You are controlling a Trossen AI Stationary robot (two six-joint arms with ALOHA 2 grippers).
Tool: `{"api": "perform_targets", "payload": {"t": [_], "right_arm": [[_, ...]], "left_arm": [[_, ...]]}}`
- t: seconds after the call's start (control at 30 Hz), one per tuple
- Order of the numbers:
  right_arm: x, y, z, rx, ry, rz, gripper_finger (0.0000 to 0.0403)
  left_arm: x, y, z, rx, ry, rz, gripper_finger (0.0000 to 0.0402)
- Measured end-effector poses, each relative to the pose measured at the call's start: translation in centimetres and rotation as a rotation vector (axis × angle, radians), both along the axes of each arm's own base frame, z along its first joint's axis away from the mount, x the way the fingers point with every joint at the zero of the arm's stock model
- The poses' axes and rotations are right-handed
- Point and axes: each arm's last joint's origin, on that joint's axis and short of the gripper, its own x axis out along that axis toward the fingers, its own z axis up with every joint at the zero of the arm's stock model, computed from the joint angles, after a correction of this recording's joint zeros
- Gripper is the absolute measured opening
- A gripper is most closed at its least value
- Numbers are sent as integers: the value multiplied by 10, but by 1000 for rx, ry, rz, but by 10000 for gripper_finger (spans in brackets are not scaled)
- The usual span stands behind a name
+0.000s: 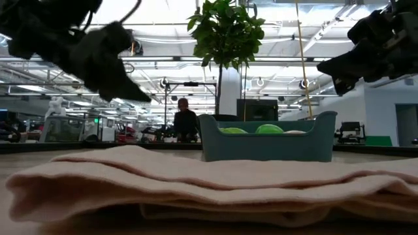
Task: Pick and placing Produce into tupperware
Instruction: Adjust the blue bin
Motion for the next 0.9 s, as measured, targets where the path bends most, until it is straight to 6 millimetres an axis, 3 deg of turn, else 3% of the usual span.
{"api": "perform_targets", "payload": {"t": [0.23,0.5,0.73,0.9], "right_arm": [[1,15,-8,68,85,139,0],[0,39,-17,81,165,211,0],[1,56,-20,77,169,280,0],[5,58,-30,62,228,180,0]], "left_arm": [[20,-7,-25,-89,33,-29,1],[59,-22,-26,-73,63,-106,0],[75,-26,-22,-88,72,-102,0],[85,-28,-28,-85,87,-103,0]]}}
